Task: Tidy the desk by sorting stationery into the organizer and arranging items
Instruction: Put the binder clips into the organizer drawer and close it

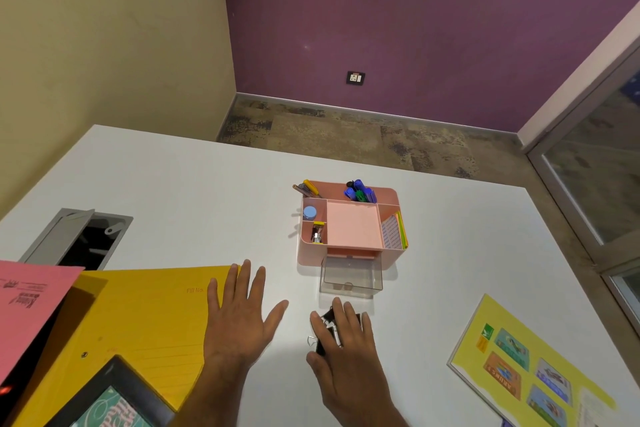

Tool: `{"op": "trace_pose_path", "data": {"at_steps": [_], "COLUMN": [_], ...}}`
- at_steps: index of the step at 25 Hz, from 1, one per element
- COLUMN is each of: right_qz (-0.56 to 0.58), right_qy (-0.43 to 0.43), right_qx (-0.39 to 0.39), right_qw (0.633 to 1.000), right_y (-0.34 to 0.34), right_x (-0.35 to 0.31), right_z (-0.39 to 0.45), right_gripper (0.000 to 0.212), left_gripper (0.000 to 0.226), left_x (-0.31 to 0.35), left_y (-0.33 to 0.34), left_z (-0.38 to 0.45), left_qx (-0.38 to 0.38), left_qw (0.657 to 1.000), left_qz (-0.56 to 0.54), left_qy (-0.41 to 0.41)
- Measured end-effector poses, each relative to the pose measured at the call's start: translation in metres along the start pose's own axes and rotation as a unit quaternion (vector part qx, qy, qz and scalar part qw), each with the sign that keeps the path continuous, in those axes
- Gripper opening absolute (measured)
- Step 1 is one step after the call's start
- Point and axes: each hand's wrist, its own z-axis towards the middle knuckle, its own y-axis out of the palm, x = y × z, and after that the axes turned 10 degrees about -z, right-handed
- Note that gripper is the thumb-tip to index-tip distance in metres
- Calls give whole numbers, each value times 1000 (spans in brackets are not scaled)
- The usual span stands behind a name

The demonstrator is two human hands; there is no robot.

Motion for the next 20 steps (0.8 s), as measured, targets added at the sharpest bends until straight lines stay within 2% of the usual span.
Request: {"op": "trace_pose_path", "data": {"at_steps": [5,8,11,13,16,20], "right_qz": [18,92,200,267,282,283], "right_qy": [4,16,123,192,215,230], "right_qx": [21,86,153,175,209,215], "right_qw": [1000,992,960,928,911,906], "right_y": [-7,-15,-22,-27,-31,-33], "right_x": [-1,2,6,9,11,12], "right_z": [-3,-11,-14,-14,-19,-25], "right_gripper": [61,58,46,40,37,32], "left_gripper": [93,79,56,52,50,38], "left_x": [5,10,24,42,71,85], "left_y": [-5,-13,-24,-29,-28,-26], "left_z": [1,0,-7,-14,-23,-28], "left_qx": [-19,-21,1,-28,-76,-75], "left_qw": [1000,1000,997,992,991,993], "left_qz": [-3,10,-56,-113,-104,-88], "left_qy": [-14,-10,48,43,16,5]}}
